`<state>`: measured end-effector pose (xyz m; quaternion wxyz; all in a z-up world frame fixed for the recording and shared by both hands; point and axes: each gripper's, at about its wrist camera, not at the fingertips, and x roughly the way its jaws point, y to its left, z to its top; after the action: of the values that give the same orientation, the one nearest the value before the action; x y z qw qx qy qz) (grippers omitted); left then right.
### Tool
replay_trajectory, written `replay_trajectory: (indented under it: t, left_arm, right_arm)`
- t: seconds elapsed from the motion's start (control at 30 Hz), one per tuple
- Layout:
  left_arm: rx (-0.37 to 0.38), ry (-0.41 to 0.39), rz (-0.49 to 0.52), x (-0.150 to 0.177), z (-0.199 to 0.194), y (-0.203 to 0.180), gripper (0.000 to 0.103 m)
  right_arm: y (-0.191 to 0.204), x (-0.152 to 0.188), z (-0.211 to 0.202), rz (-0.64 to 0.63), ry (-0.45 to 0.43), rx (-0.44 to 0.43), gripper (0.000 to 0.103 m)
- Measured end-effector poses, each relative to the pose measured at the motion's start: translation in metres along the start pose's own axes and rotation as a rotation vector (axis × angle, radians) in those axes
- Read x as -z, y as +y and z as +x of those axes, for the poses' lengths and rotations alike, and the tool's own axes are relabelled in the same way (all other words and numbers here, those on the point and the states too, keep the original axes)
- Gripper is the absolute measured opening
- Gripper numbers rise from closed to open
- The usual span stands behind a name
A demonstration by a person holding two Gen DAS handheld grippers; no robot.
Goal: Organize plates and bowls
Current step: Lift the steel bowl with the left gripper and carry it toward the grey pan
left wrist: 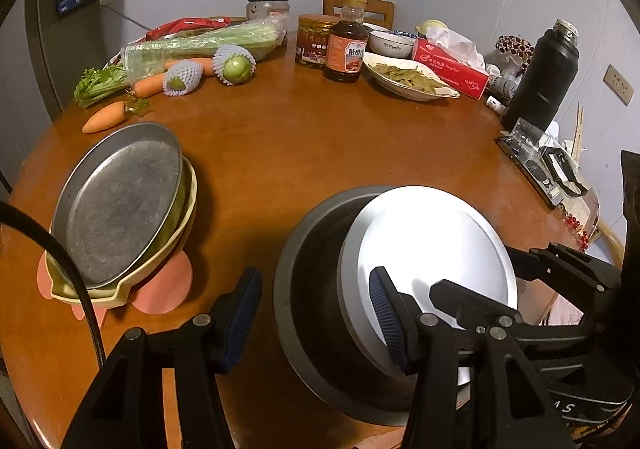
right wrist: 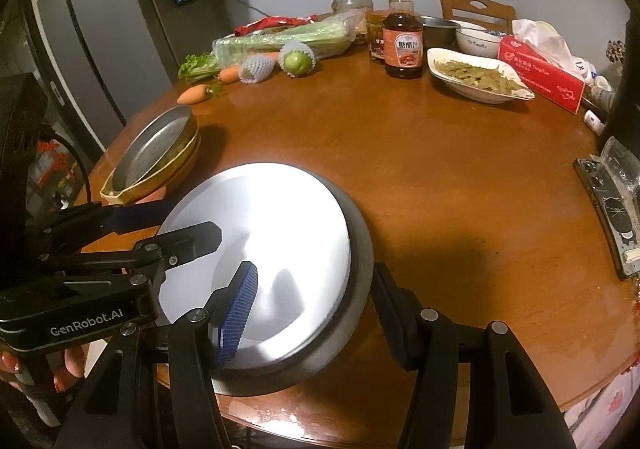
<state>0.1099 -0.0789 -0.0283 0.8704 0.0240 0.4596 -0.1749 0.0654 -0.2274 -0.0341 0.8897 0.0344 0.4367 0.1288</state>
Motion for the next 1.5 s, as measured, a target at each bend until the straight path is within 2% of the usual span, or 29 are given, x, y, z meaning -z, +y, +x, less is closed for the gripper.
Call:
replay_trajectory:
  t: [0.5, 0.7, 0.97, 1.1, 1.5]
  left_arm:
    - [0.017, 0.008, 0.008, -0.001, 0.009, 0.002, 0.055]
    - [0.019, 0.044, 0.008, 0.001, 0.019, 0.002, 0.055]
    - [0.018, 0.030, 0.005, 0.002, 0.019, 0.000, 0.055]
    - [0.029, 0.027, 0.000, 0.002, 0.018, -0.001, 0.050]
    - [0.011, 0.022, -0.013, 0.002, 0.014, -0.002, 0.050]
  right_arm:
    - [-0.004, -0.001, 0.008, 0.026, 0.017, -0.022, 0.060]
    - [-0.006, -0.001, 0.012, 0.025, 0.020, -0.039, 0.060]
    - [-0.006, -0.001, 0.014, 0.028, 0.018, -0.063, 0.055]
    - [-0.007, -0.001, 0.014, 0.025, 0.010, -0.059, 0.051]
    - [-0.009, -0.003, 0.012, 0.035, -0.010, -0.064, 0.044]
